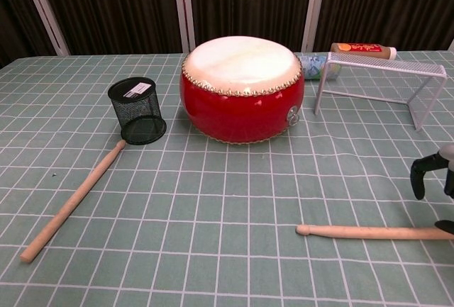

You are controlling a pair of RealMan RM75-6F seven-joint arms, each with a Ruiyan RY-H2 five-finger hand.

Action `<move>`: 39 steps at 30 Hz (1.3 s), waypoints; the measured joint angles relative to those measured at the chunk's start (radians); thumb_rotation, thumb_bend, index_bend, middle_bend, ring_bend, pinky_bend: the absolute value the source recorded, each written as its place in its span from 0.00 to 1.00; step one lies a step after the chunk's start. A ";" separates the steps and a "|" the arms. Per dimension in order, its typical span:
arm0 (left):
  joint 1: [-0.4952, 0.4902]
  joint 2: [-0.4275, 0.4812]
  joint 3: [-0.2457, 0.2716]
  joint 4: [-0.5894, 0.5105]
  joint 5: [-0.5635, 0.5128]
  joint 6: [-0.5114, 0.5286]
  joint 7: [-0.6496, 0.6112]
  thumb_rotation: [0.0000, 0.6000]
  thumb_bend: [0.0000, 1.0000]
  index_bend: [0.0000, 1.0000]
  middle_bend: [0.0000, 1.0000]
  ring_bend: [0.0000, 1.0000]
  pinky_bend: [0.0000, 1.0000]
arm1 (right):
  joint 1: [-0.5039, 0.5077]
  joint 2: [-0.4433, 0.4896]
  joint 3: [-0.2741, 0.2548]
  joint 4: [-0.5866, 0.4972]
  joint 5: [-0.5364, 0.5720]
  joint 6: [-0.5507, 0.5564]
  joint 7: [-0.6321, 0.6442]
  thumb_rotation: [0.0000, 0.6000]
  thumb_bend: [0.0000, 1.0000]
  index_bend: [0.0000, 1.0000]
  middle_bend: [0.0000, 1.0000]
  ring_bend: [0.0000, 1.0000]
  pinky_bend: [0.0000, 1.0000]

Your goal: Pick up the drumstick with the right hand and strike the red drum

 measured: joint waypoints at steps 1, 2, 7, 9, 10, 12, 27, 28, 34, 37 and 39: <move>0.000 0.000 0.000 0.000 0.000 0.000 -0.001 1.00 0.00 0.00 0.00 0.00 0.01 | -0.001 -0.001 -0.002 -0.003 0.008 0.000 -0.011 1.00 0.29 0.49 0.99 1.00 0.99; 0.000 0.001 0.000 -0.001 -0.001 -0.001 -0.001 1.00 0.00 0.00 0.00 0.00 0.01 | -0.001 -0.002 -0.003 -0.005 0.014 0.001 -0.019 1.00 0.29 0.49 0.99 1.00 0.99; -0.001 0.001 0.000 -0.001 -0.001 -0.002 -0.002 1.00 0.00 0.00 0.00 0.00 0.01 | -0.003 -0.009 -0.007 -0.008 0.043 0.002 -0.042 1.00 0.29 0.49 0.99 1.00 0.99; -0.001 0.001 0.000 -0.004 -0.002 -0.003 0.000 1.00 0.00 0.00 0.00 0.00 0.01 | -0.003 -0.012 -0.007 -0.007 0.053 0.003 -0.047 1.00 0.29 0.50 0.99 1.00 0.99; -0.001 0.001 0.000 -0.005 -0.002 -0.003 0.000 1.00 0.00 0.00 0.00 0.00 0.01 | -0.004 -0.014 -0.008 -0.007 0.060 0.002 -0.051 1.00 0.29 0.49 0.99 1.00 0.99; -0.001 0.002 -0.001 -0.006 -0.005 -0.005 0.000 1.00 0.00 0.00 0.00 0.00 0.01 | -0.003 -0.018 -0.009 -0.006 0.069 0.002 -0.060 1.00 0.29 0.49 0.99 1.00 0.99; -0.002 0.004 0.000 -0.008 -0.006 -0.008 -0.011 1.00 0.00 0.00 0.00 0.00 0.01 | 0.008 -0.045 -0.010 0.005 0.141 -0.008 -0.103 1.00 0.29 0.52 0.99 1.00 0.99; -0.002 0.004 0.000 -0.009 -0.006 -0.008 -0.011 1.00 0.00 0.00 0.00 0.00 0.01 | 0.009 -0.046 -0.011 0.007 0.144 -0.009 -0.103 1.00 0.29 0.52 0.99 1.00 0.99; -0.003 0.004 -0.001 -0.013 -0.008 -0.009 -0.011 1.00 0.00 0.00 0.00 0.00 0.01 | 0.012 -0.048 -0.015 0.008 0.157 -0.011 -0.108 1.00 0.29 0.53 0.99 1.00 0.99; -0.003 0.004 -0.002 -0.015 -0.008 -0.009 -0.010 1.00 0.00 0.00 0.00 0.00 0.01 | 0.013 -0.051 -0.018 0.011 0.162 -0.012 -0.108 1.00 0.32 0.54 0.99 1.00 0.99; -0.003 0.004 -0.002 -0.016 -0.009 -0.009 -0.009 1.00 0.00 0.00 0.00 0.00 0.01 | 0.013 -0.053 -0.019 0.014 0.166 -0.013 -0.110 1.00 0.39 0.57 0.99 1.00 0.99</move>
